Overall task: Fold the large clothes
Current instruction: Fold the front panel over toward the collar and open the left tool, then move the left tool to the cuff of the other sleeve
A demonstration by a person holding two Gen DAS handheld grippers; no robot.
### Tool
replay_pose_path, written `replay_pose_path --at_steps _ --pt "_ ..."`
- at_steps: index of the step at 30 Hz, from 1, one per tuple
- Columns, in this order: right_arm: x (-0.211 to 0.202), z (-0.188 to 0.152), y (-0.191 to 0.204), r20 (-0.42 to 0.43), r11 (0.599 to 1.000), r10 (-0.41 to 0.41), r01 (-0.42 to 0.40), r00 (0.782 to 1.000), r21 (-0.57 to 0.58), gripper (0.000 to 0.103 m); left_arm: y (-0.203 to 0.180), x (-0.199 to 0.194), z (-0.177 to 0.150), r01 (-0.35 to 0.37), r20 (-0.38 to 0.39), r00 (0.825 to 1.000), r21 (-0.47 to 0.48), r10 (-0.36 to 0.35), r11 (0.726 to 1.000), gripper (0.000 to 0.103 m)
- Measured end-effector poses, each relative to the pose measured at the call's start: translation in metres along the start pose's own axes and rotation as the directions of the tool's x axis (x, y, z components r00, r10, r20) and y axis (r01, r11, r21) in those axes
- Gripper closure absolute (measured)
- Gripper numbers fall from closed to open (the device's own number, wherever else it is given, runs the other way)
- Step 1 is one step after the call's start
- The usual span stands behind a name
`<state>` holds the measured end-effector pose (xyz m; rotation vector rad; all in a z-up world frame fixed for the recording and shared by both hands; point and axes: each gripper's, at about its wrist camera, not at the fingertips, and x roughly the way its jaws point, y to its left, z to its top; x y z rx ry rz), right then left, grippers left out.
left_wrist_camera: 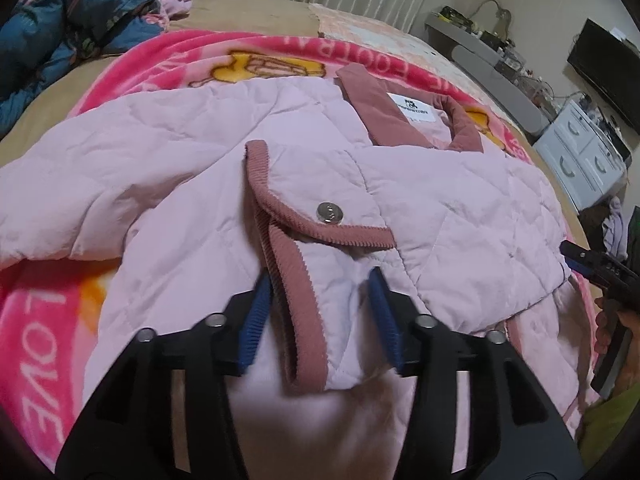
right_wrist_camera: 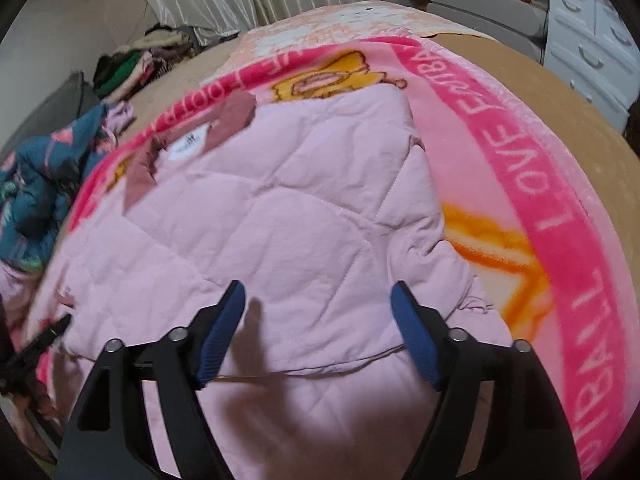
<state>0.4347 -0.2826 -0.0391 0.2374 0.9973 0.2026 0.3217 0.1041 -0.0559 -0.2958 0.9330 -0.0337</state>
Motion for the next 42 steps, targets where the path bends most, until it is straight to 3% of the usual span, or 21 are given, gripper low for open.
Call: replay_pose_path --at_steps 3,5,8,10,13,27,34,42 --pt "-0.010 0.003 0.002 0.016 1.000 0.019 -0.019 1.000 0.012 0.019 -0.002 -0.009 -0.001 0.011 0.010 1.000 -0.016 -0.011 1.000 0.038" --pt "-0.017 0.005 0.004 0.031 1.000 0.021 -0.021 0.999 0.010 0.018 -0.005 -0.017 -0.001 0.008 0.022 1.000 -0.010 -0.008 1.000 0.033" --pt "-0.030 0.009 0.007 0.072 0.998 0.053 -0.055 0.996 0.018 0.010 -0.009 -0.031 -0.003 -0.005 0.047 0.999 -0.001 0.005 1.000 0.010" --pt "-0.038 0.010 0.010 0.093 0.993 0.110 -0.114 0.990 0.040 0.004 -0.009 -0.043 -0.003 0.000 0.063 0.998 -0.002 0.000 1.000 0.009" --pt "-0.046 0.013 0.015 0.095 0.986 0.156 -0.161 0.983 0.053 0.004 -0.005 -0.056 -0.001 -0.016 0.086 0.996 -0.018 0.018 1.000 0.009" --pt "-0.093 0.008 0.069 0.187 0.981 0.184 -0.167 0.965 -0.104 0.004 0.047 -0.105 -0.014 -0.107 0.147 0.981 -0.137 0.127 0.985 0.009" --pt "-0.093 -0.003 0.100 0.186 0.971 0.200 -0.169 0.962 -0.171 0.004 0.080 -0.124 -0.020 -0.112 0.152 0.978 -0.203 0.144 0.973 0.009" --pt "-0.095 -0.025 0.146 0.187 0.950 0.218 -0.164 0.958 -0.266 0.004 0.111 -0.140 -0.016 -0.154 0.176 0.962 -0.271 0.206 0.950 0.009"
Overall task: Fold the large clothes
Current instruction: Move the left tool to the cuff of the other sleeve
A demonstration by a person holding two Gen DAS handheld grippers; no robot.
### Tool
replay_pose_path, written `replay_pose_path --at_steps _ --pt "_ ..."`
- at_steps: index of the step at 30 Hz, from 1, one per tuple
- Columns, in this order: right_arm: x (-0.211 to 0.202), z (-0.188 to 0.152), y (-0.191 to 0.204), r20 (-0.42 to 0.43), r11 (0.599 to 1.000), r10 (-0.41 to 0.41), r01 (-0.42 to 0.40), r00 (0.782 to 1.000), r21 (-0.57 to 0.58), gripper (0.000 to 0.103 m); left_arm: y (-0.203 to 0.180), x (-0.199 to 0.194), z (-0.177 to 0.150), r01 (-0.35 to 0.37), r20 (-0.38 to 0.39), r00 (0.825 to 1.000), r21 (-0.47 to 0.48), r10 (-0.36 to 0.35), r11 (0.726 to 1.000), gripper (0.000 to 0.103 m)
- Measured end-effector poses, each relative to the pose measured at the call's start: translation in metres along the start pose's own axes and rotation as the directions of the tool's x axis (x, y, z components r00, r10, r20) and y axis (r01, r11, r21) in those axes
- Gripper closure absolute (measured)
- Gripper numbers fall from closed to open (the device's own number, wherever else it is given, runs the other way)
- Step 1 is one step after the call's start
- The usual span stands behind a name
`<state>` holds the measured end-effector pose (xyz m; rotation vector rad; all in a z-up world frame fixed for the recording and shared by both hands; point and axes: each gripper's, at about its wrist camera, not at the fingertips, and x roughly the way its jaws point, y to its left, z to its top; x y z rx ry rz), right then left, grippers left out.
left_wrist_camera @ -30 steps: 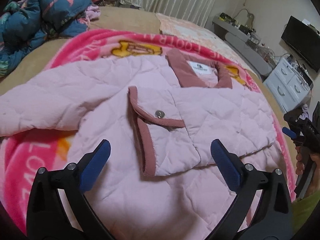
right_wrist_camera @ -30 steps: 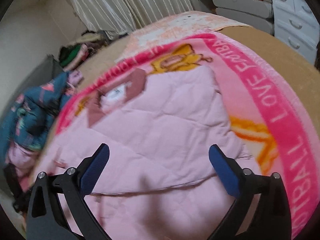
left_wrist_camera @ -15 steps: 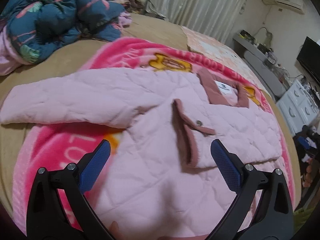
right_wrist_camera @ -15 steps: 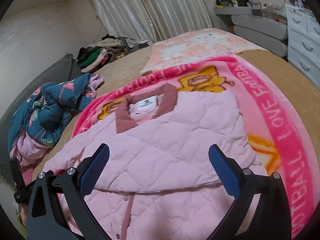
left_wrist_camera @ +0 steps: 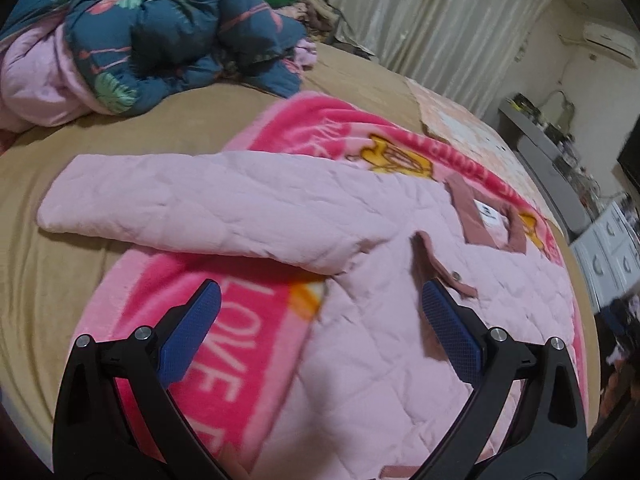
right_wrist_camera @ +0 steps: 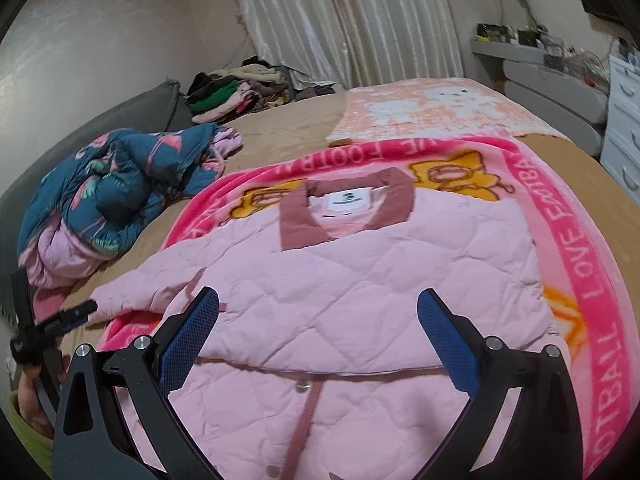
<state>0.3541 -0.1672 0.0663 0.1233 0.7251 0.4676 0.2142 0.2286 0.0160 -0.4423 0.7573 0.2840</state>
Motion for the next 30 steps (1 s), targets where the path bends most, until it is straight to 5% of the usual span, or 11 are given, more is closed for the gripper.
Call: replay_pose_path --at_steps 18,30 --pt "0.011 -0.010 0.082 -0.041 0.996 0.077 -0.078 0.996 -0.037 0.004 0.039 0.000 0.014 -0.047 -0.003 0.999 -0.049 0.047 0.998 0.009" --pt "0.031 -0.006 0.136 -0.062 0.991 0.082 -0.088 0.995 -0.097 0.004 0.086 0.002 0.026 -0.096 -0.003 0.995 -0.172 0.097 0.980 0.009"
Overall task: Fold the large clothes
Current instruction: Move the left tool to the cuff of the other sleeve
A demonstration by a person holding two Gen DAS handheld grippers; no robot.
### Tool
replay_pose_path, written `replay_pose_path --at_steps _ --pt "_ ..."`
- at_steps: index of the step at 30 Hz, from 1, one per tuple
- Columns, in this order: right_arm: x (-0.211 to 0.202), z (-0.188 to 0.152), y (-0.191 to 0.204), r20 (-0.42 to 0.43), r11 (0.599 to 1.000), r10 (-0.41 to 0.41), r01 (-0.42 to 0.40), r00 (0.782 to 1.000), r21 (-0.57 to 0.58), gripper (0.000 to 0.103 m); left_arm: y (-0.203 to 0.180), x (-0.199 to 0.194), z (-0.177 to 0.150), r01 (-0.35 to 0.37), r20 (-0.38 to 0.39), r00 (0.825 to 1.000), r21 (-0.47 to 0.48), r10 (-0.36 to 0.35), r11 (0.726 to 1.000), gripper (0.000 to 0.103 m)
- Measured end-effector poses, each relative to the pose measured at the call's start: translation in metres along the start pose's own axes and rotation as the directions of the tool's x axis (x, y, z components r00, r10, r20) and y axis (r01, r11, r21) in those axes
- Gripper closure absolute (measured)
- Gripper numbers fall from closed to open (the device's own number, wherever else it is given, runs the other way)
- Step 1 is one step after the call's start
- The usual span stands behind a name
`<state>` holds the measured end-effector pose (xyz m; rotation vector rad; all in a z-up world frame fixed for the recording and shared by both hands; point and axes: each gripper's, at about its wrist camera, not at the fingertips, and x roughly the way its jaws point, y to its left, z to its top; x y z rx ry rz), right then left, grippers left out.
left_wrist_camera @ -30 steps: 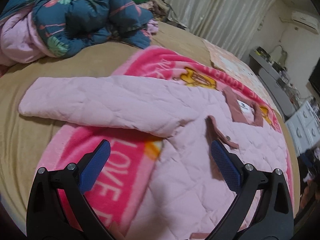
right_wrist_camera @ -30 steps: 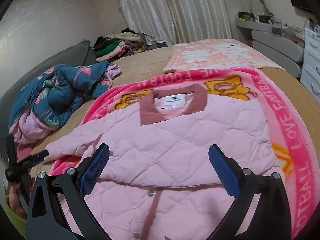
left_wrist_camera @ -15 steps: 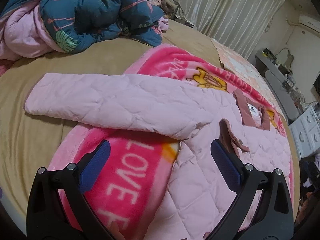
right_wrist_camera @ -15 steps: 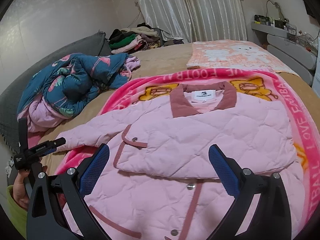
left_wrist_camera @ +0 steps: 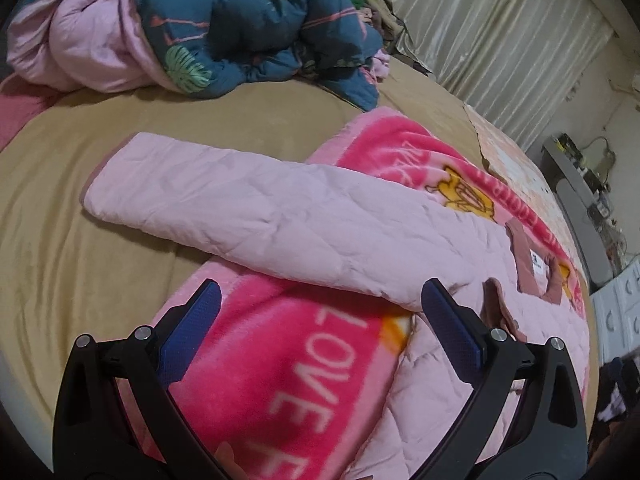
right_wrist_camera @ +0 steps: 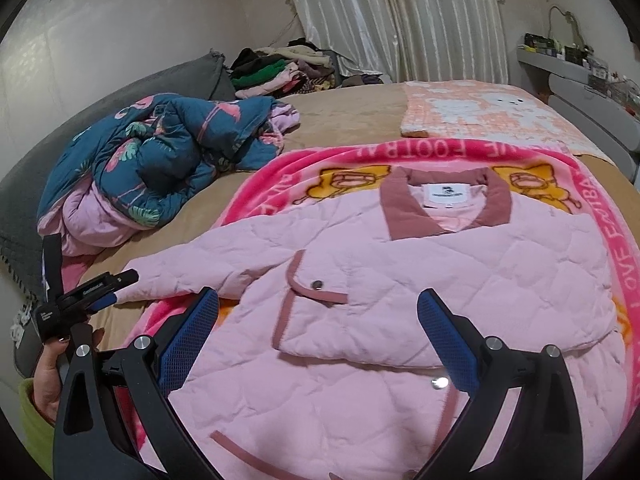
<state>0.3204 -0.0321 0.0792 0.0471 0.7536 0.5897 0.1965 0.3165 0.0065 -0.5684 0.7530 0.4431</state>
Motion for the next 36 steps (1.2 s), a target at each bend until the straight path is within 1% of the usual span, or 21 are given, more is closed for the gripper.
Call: replay_pose_path --at_steps 7,11,20,22,24,29,32,36 --pt "0.013 0.004 0.029 -0.016 0.999 0.021 -0.022 1.000 -0.047 0.004 0.019 -0.001 0.007 -0.008 0.009 1.000 -0.044 0.009 0.999 0.009" --pt "0.021 0.004 0.044 -0.026 0.997 0.036 -0.037 0.999 -0.068 0.004 0.029 -0.002 0.011 -0.051 0.028 0.998 -0.062 0.053 0.997 0.009" --pt "0.040 0.004 0.075 -0.052 0.992 0.068 -0.073 0.996 -0.105 0.004 0.052 0.006 0.017 -0.082 0.009 0.996 -0.117 0.083 0.990 0.009" --pt "0.043 0.003 0.082 -0.059 0.991 0.075 -0.081 0.995 -0.110 0.004 0.059 0.007 0.020 -0.114 0.015 0.993 -0.127 0.117 0.985 0.009" --pt "0.047 0.002 0.089 -0.069 0.988 0.084 -0.092 0.994 -0.122 0.004 0.067 0.008 0.023 -0.125 0.015 0.992 -0.148 0.129 0.981 0.009" --pt "0.057 0.004 0.107 -0.081 0.985 0.098 -0.109 0.992 -0.136 0.004 0.087 0.016 0.025 -0.125 -0.011 0.992 -0.215 0.125 0.969 0.009" --pt "0.064 0.003 0.121 -0.094 0.980 0.107 -0.121 0.990 -0.159 0.004 0.100 0.023 0.026 -0.110 -0.035 0.994 -0.268 0.105 0.957 0.009" --pt "0.073 0.002 0.138 -0.110 0.974 0.104 -0.124 0.989 -0.192 0.004 0.113 0.029 0.028 -0.131 -0.046 0.991 -0.305 0.123 0.943 0.009"
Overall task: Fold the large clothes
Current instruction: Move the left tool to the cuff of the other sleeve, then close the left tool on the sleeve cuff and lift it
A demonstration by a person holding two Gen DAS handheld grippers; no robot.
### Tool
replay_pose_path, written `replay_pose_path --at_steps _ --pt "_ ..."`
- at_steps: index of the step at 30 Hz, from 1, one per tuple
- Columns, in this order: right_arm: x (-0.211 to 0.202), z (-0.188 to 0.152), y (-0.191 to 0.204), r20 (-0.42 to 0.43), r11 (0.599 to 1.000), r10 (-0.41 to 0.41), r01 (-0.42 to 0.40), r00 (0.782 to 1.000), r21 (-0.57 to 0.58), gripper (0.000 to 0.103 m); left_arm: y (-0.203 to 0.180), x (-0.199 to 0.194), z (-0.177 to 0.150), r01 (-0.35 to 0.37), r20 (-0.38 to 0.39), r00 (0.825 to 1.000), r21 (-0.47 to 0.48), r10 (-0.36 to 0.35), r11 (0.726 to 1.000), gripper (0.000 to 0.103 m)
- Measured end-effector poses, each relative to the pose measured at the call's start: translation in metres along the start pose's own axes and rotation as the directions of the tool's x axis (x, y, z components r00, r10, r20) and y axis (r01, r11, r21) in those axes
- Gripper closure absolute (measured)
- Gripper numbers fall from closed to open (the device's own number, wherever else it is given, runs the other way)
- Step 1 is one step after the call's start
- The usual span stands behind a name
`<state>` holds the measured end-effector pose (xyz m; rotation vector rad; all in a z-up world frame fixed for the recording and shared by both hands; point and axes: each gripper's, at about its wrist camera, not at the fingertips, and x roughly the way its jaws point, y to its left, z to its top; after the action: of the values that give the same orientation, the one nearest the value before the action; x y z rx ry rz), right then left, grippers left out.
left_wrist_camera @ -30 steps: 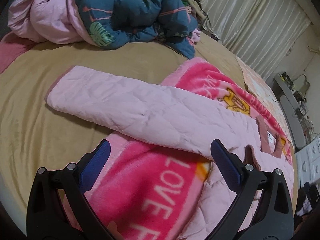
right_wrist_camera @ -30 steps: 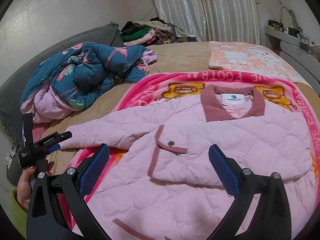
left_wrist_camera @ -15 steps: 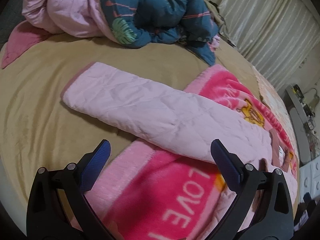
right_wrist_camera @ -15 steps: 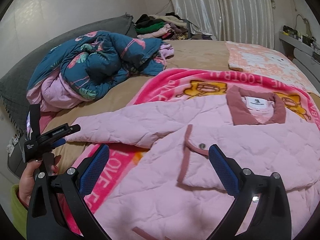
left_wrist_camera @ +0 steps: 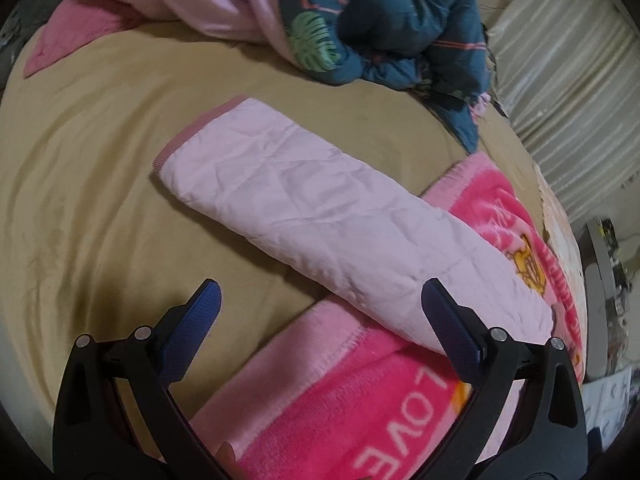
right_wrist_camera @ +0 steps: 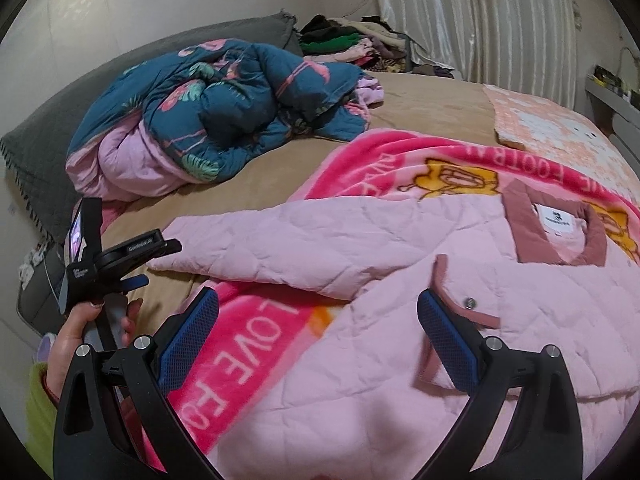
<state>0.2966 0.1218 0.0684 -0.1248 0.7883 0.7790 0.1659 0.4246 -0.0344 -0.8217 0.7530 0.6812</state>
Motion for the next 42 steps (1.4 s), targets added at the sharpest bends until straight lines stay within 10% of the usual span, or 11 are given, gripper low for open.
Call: replay_pose_path --at_steps 16,31,38,42 --pt "0.040 0.001 0.027 -0.079 0.997 -0.011 0.006 0.997 -0.074 0.004 0.012 0.047 0.014 -0.002 -0.059 0.998 -0.084 -0.003 0.996 0.009" --pt "0.026 -0.006 -0.031 -0.096 0.996 -0.085 0.085 0.992 -0.009 0.004 0.050 0.083 0.024 0.067 -0.034 0.996 -0.274 -0.079 0.959 0.009" --pt "0.007 -0.013 -0.066 -0.088 0.990 -0.128 0.132 0.988 0.040 0.004 0.048 0.083 0.029 0.062 -0.016 0.998 -0.247 -0.068 0.967 0.083" --pt "-0.005 -0.017 -0.082 -0.074 0.987 -0.141 0.147 0.987 0.072 0.004 0.034 0.059 0.035 0.092 0.023 0.996 -0.203 -0.089 0.975 0.092"
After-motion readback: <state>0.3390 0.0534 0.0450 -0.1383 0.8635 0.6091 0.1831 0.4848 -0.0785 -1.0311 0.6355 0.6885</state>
